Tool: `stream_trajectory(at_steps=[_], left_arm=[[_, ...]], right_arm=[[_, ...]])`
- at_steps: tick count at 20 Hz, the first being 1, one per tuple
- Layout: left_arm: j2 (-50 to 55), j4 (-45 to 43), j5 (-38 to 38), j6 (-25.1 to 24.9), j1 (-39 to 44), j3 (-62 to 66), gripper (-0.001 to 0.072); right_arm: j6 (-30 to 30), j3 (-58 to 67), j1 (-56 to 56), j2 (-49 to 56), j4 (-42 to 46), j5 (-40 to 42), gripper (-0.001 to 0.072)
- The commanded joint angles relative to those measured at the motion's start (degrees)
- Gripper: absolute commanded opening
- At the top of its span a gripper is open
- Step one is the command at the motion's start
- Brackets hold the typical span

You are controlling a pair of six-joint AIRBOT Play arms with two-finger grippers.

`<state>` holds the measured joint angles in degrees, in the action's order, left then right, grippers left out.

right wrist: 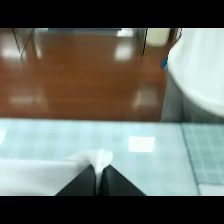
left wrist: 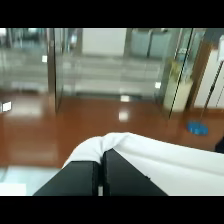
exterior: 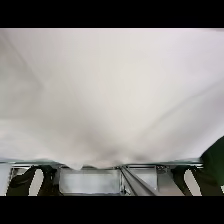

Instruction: Fold the shirts.

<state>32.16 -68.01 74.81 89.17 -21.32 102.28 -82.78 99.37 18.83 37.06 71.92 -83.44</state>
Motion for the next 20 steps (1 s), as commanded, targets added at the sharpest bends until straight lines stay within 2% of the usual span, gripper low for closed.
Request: stream_trajectory(at_steps=[1,4,7,10,12,14,17,20], left_arm=[[1.4,5.4,3.4,0.6,-0.1,-12.6,0.0017],[8.7,16.6,-1.0,-4.9,0.0,-26.8,0.0017],[21.2,18.1,-9.8,-7.8,2.2,-33.5,0.0017],[36.4,18.8,-19.5,-7.8,6.1,-32.2,0.0017],[46.5,19.7,-24.9,-7.7,8.7,-28.5,0.0017],[55.8,20.3,-27.5,-7.5,10.6,-23.0,0.0017],[66.4,20.5,-27.3,-6.9,12.2,-15.0,0.0017],[70.8,20.5,-27.3,-5.3,12.4,-12.1,0.0017]], right_arm=[[0.5,-11.5,0.0,-0.2,-2.1,0.6,0.0024],[3.2,-22.1,0.0,5.6,-6.9,5.7,0.0024],[6.6,-27.1,-1.5,17.4,-10.0,12.2,0.0024],[7.5,-26.4,-6.2,33.2,-10.1,22.1,0.0024],[6.4,-22.2,-8.2,43.6,-10.4,28.1,0.0024],[4.2,-14.8,-9.2,53.3,-10.8,30.5,0.0024],[1.2,-2.4,-9.6,65.5,-12.6,28.5,0.0024],[-0.6,4.2,-9.7,72.1,-13.5,26.7,0.0024]])
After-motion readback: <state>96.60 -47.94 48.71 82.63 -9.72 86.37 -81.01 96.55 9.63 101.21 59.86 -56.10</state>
